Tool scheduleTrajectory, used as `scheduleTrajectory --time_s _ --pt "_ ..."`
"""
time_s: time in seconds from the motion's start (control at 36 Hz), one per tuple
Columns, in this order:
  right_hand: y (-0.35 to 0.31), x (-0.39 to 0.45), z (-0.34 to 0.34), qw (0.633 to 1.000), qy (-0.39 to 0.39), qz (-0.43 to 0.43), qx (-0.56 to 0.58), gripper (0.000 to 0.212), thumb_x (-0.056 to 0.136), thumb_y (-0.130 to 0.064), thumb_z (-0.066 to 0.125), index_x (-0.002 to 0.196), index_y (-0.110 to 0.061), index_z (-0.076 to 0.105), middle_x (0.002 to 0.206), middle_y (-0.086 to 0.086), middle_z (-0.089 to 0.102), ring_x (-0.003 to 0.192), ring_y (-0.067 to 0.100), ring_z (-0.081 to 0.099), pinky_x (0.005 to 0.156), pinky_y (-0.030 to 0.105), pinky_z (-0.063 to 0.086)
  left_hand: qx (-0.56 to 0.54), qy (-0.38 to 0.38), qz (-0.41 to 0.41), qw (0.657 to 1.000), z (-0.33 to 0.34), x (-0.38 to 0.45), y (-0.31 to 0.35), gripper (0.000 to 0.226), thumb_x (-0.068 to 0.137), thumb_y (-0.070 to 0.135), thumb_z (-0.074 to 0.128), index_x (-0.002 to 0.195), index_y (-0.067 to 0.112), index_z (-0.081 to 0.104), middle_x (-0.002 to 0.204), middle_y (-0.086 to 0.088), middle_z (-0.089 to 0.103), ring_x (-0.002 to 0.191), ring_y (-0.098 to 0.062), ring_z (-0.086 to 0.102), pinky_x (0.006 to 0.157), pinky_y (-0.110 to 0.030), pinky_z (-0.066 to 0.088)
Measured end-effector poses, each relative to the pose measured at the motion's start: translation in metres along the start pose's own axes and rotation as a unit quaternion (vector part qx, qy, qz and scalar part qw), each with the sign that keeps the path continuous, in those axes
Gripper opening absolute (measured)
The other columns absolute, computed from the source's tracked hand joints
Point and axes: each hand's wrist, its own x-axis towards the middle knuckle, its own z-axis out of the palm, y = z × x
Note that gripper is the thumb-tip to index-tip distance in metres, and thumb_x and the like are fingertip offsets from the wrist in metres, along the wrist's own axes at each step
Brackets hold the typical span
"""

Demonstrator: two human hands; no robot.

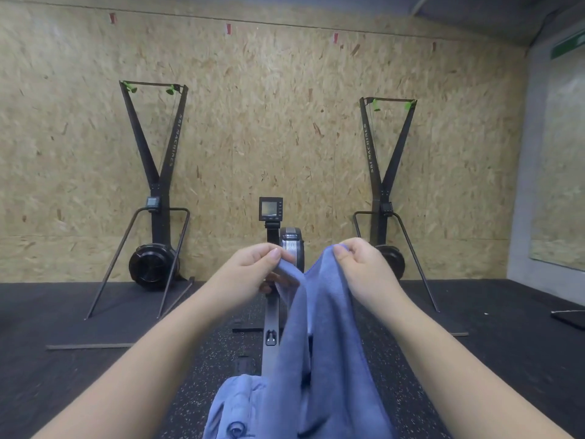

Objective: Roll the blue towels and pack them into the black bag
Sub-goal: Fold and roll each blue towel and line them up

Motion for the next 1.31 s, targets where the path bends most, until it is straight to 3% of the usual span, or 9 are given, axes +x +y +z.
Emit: scheduleTrajectory --time_s 0.19,0.31,0.44,0.56,0.64,0.72,0.86,1.14,1.31 --pt "-0.019 -0.015 0.002 0.995 -0.085 -0.040 -0.026 0.015 0.101 -0.023 0.042 0.091 -0.026 0.052 0.086 -0.008 0.060 0.078 0.007 0.055 0.064 0.017 0.040 0.042 -0.023 -0.003 0.999 0.013 0.001 0.003 0.028 0.101 0.005 0.038 0.098 0.014 0.065 0.081 0.000 0.070 0.075 -0.006 0.062 0.064 -0.015 0.045" --pt "-0.020 -0.018 -0.002 0.992 -0.103 -0.048 -0.056 0.013 0.100 -0.022 0.044 0.099 -0.018 0.056 0.085 -0.005 0.061 0.072 0.008 0.054 0.060 0.019 0.038 0.079 -0.028 -0.004 0.996 0.013 0.001 0.000 0.025 0.094 -0.001 0.045 0.098 0.016 0.064 0.083 -0.012 0.071 0.075 -0.011 0.061 0.076 -0.027 0.047" --pt "-0.018 -0.019 0.001 0.992 -0.121 -0.035 -0.021 0.010 0.098 -0.024 0.050 0.092 -0.018 0.056 0.080 0.001 0.065 0.066 0.010 0.052 0.067 0.031 0.046 0.119 -0.005 0.042 0.992 0.016 0.001 0.000 0.011 0.093 0.007 0.058 0.091 0.013 0.067 0.068 0.002 0.071 0.069 -0.005 0.064 0.080 -0.030 0.051" --pt "-0.017 -0.019 0.006 0.990 -0.138 -0.036 -0.002 0.010 0.098 -0.029 0.051 0.092 -0.022 0.057 0.081 -0.004 0.066 0.071 0.009 0.056 0.071 0.036 0.048 0.244 0.049 0.107 0.962 0.018 0.002 0.000 0.022 0.088 0.017 0.068 0.074 0.034 0.063 0.069 0.010 0.058 0.064 0.007 0.050 0.063 -0.011 0.037" --pt "-0.017 -0.019 0.007 0.988 -0.149 -0.046 -0.002 0.010 0.099 -0.027 0.050 0.090 -0.027 0.054 0.082 -0.008 0.063 0.069 0.002 0.053 0.067 0.029 0.044 0.254 0.055 0.135 0.956 0.018 0.001 0.001 0.026 0.086 0.022 0.070 0.072 0.040 0.057 0.086 0.012 0.050 0.082 0.006 0.048 0.072 -0.005 0.032" --pt "-0.019 -0.019 0.007 0.986 -0.161 -0.049 0.006 0.012 0.100 -0.026 0.048 0.089 -0.029 0.053 0.088 -0.009 0.064 0.079 0.005 0.058 0.075 0.032 0.048 0.265 0.061 0.148 0.951 0.017 0.002 0.001 0.030 0.085 0.022 0.070 0.071 0.042 0.054 0.085 0.014 0.052 0.084 0.004 0.050 0.072 -0.004 0.031" --pt "-0.021 -0.021 0.003 0.982 -0.177 -0.064 -0.015 0.016 0.102 -0.024 0.043 0.089 -0.031 0.051 0.089 -0.014 0.061 0.078 -0.005 0.053 0.072 0.019 0.042 0.276 0.077 0.150 0.946 0.019 0.003 0.002 0.029 0.085 0.023 0.070 0.071 0.041 0.053 0.080 0.012 0.057 0.081 -0.001 0.052 0.071 -0.012 0.037" --pt "-0.021 -0.023 0.001 0.977 -0.207 -0.048 -0.028 0.016 0.102 -0.028 0.039 0.095 -0.028 0.054 0.099 -0.007 0.063 0.092 0.010 0.059 0.086 0.036 0.050 0.291 0.108 0.113 0.944 0.020 0.000 0.003 0.011 0.085 0.031 0.069 0.078 0.025 0.064 0.072 0.012 0.063 0.073 -0.005 0.059 0.075 -0.033 0.050" --pt "-0.021 -0.025 0.003 0.972 -0.223 -0.015 0.068 0.019 0.101 -0.022 0.042 0.089 -0.020 0.057 0.083 -0.003 0.060 0.077 0.011 0.055 0.080 0.037 0.049 0.269 0.138 0.115 0.946 0.020 0.001 0.000 0.025 0.075 0.031 0.078 0.066 0.027 0.056 0.065 0.024 0.058 0.060 0.000 0.051 0.061 -0.022 0.044"
